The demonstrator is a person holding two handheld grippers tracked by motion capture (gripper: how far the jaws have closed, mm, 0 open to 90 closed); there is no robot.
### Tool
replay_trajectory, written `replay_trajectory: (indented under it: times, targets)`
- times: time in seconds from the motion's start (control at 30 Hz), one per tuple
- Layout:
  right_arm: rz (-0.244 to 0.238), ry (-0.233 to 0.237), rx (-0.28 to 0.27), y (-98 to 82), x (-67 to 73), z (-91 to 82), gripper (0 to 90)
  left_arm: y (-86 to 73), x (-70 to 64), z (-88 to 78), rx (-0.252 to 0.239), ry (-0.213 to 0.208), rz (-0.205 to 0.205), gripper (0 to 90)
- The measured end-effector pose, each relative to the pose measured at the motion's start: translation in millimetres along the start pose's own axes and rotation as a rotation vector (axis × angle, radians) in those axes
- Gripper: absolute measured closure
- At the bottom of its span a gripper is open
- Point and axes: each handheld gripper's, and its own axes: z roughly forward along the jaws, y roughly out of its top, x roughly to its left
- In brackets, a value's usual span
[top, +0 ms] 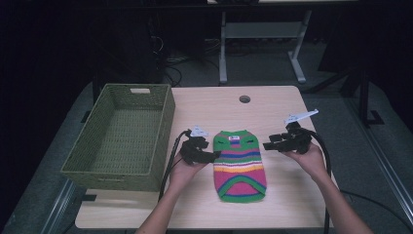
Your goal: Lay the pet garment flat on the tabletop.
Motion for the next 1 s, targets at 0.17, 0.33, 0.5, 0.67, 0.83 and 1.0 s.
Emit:
replay_trajectory:
  times: [0.17,0.33,0.5,0.67,0.83,1.0]
  targets:
    - [-0.003,-0.002,-0.005,-5.3,2.2,-6.1,40.9,-3.8,-2.4,-5.5,-0.012,-0.001,-0.001,30.7]
    - [0.001,-0.001,0.012,-11.9,3.2,-10.0,38.0,-8.2,-5.2,-7.9,-0.002,-0.006,0.005,28.2]
    - [-0.010,-0.007,0.005,-18.6,6.9,-15.1,36.9,-12.2,-7.4,-8.9,0.002,-0.009,0.008,26.6]
    - [-0.015,-0.011,0.003,-25.3,10.1,-20.3,34.9,-16.7,-8.9,-11.8,0.005,-0.015,0.008,25.7]
    - [-0.017,-0.024,-0.003,-34.8,10.7,-25.3,33.9,-21.5,-11.3,-15.7,0.002,-0.006,0.024,26.0]
    - [-0.001,-0.029,0.004,-46.3,10.0,-28.0,33.1,-26.2,-14.3,-17.0,-0.004,-0.015,0.019,25.9]
